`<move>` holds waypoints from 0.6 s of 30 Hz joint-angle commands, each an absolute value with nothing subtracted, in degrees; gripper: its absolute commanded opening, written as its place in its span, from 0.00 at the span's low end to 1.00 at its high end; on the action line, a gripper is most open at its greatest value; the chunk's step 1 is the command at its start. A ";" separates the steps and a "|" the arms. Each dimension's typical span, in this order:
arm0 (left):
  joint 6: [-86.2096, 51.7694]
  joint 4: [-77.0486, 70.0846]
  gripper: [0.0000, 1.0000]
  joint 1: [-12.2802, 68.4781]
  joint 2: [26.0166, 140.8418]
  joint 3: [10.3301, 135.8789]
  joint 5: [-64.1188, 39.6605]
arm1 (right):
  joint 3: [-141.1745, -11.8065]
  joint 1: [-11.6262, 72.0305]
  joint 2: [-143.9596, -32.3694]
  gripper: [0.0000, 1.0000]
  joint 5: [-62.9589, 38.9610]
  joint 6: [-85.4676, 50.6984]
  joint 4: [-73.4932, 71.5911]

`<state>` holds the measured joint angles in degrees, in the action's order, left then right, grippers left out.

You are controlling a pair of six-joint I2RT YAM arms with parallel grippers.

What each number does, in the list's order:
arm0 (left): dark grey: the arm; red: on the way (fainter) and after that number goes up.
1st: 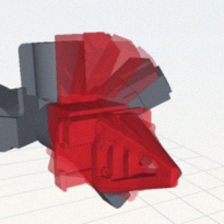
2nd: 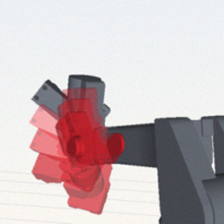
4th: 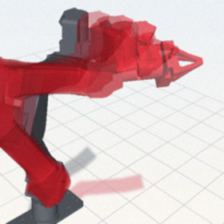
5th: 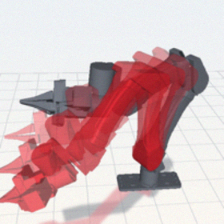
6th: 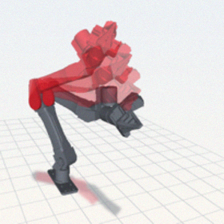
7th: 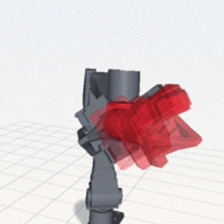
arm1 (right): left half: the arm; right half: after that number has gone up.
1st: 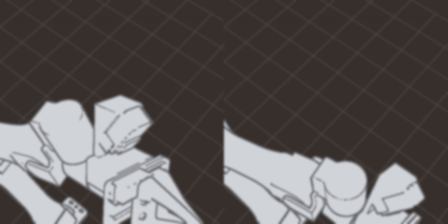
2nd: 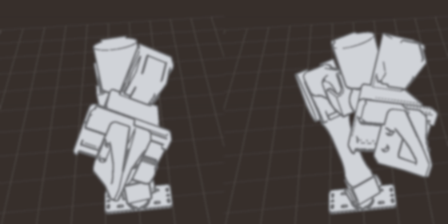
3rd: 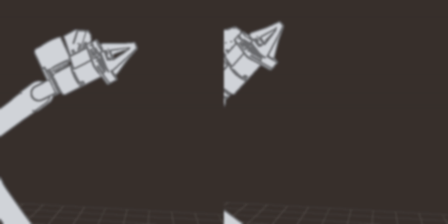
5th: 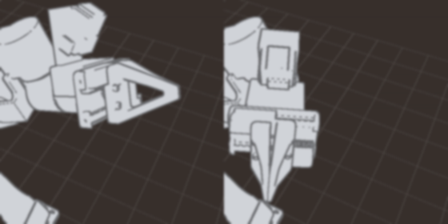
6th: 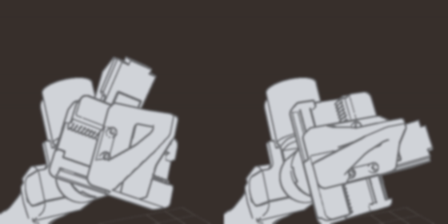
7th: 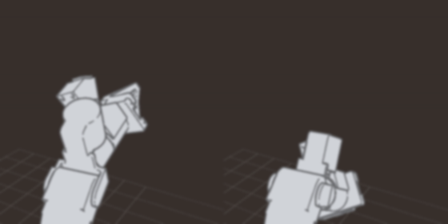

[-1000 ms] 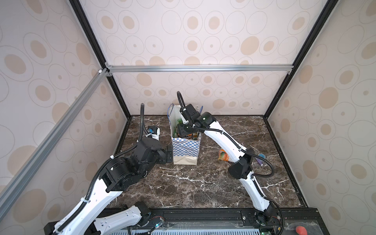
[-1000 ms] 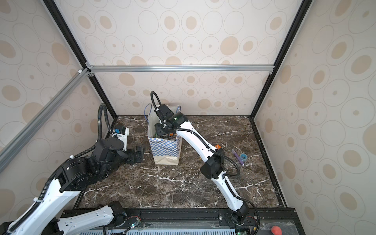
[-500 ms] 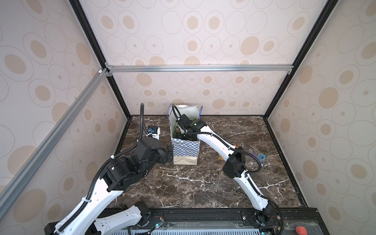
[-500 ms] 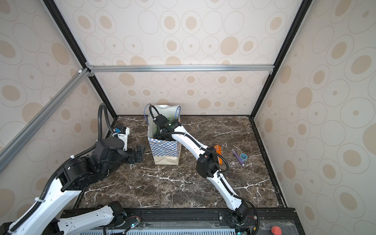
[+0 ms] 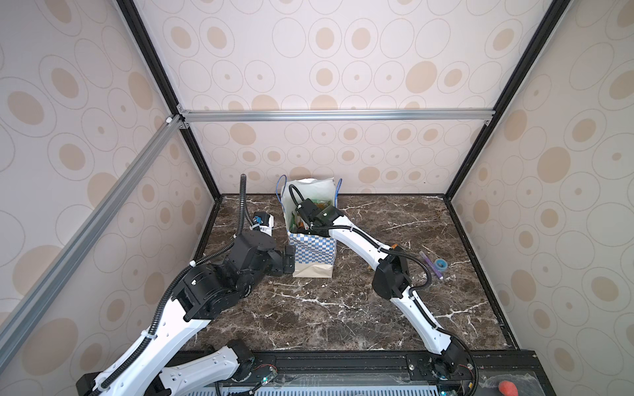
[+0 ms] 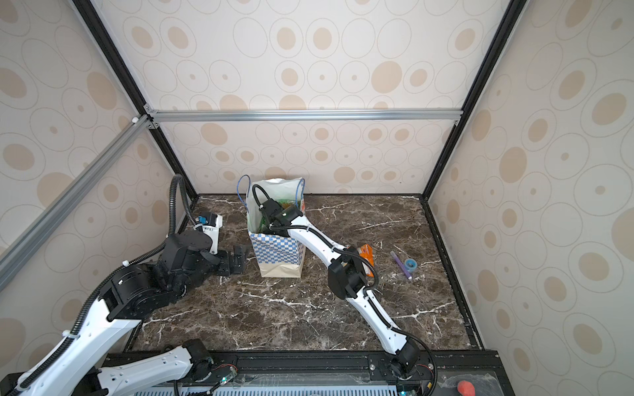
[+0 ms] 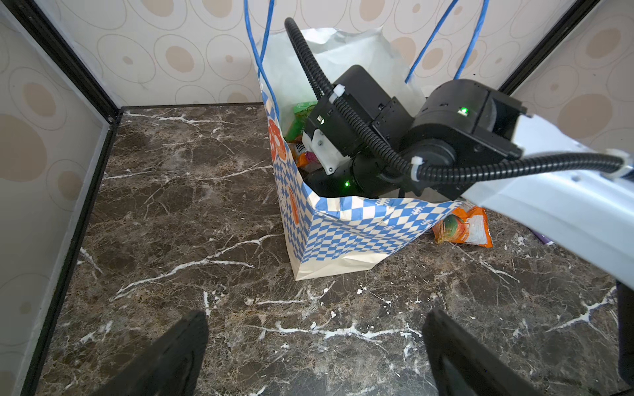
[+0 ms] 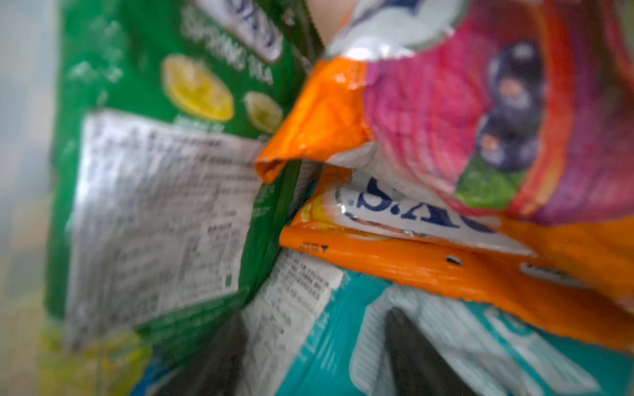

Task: Take the snacks out of the paper bag
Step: Pick up the snack from the paper bag.

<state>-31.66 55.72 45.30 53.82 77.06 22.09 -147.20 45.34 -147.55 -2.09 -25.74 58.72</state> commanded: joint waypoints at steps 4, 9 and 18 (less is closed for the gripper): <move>-30.95 54.86 0.98 44.87 53.17 76.95 22.41 | -145.18 45.95 -147.94 0.25 -4.85 -26.37 60.97; -30.94 54.47 0.98 44.81 53.17 76.89 22.32 | -145.55 45.94 -143.39 0.04 -4.27 -26.19 60.09; -30.78 54.00 0.98 44.82 53.29 77.25 22.10 | -145.81 46.05 -135.29 0.00 -3.57 -26.19 58.23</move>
